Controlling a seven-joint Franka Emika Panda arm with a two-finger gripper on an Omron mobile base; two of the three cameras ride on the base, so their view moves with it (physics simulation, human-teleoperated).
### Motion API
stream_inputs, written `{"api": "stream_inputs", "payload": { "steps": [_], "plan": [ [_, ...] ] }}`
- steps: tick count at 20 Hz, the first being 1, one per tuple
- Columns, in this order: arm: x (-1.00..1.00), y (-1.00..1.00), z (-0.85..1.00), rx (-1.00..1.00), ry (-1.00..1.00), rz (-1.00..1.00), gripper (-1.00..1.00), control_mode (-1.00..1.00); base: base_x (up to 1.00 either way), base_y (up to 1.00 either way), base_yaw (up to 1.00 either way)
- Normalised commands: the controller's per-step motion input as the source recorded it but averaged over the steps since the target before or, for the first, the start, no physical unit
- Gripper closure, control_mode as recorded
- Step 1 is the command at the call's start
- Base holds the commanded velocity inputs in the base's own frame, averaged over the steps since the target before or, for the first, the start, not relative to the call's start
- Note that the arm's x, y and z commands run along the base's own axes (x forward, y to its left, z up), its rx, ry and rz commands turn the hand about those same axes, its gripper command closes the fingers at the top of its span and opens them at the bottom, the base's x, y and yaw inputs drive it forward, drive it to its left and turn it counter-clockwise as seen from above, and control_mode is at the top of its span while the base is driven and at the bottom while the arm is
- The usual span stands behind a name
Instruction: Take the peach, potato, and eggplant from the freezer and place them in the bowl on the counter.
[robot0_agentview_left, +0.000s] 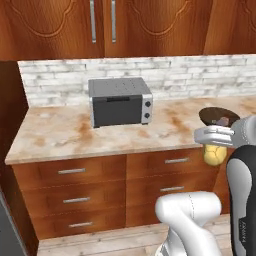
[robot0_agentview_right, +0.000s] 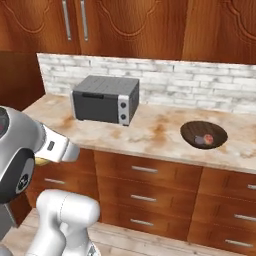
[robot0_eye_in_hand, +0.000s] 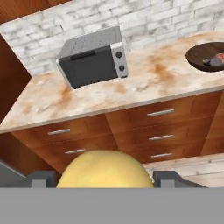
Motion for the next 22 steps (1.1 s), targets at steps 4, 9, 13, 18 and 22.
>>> {"api": "stream_inputs", "payload": {
  "steps": [4, 9, 13, 18, 22],
  "plan": [
    [0.0, 0.0, 0.0, 0.0, 0.0, 0.0, 1.0, 1.0, 0.37, -1.0, 0.01],
    [0.0, 0.0, 0.0, 0.0, 0.0, 0.0, 1.0, 1.0, 0.44, -1.0, 0.03],
    [0.0, 0.0, 0.0, 0.0, 0.0, 0.0, 1.0, 1.0, 0.68, -0.94, 0.12],
    [0.0, 0.0, 0.0, 0.0, 0.0, 0.0, 1.0, 1.0, 0.78, -0.4, 0.06],
    [0.0, 0.0, 0.0, 0.0, 0.0, 0.0, 1.0, 1.0, 0.71, -0.08, 0.01]
  ]
}}
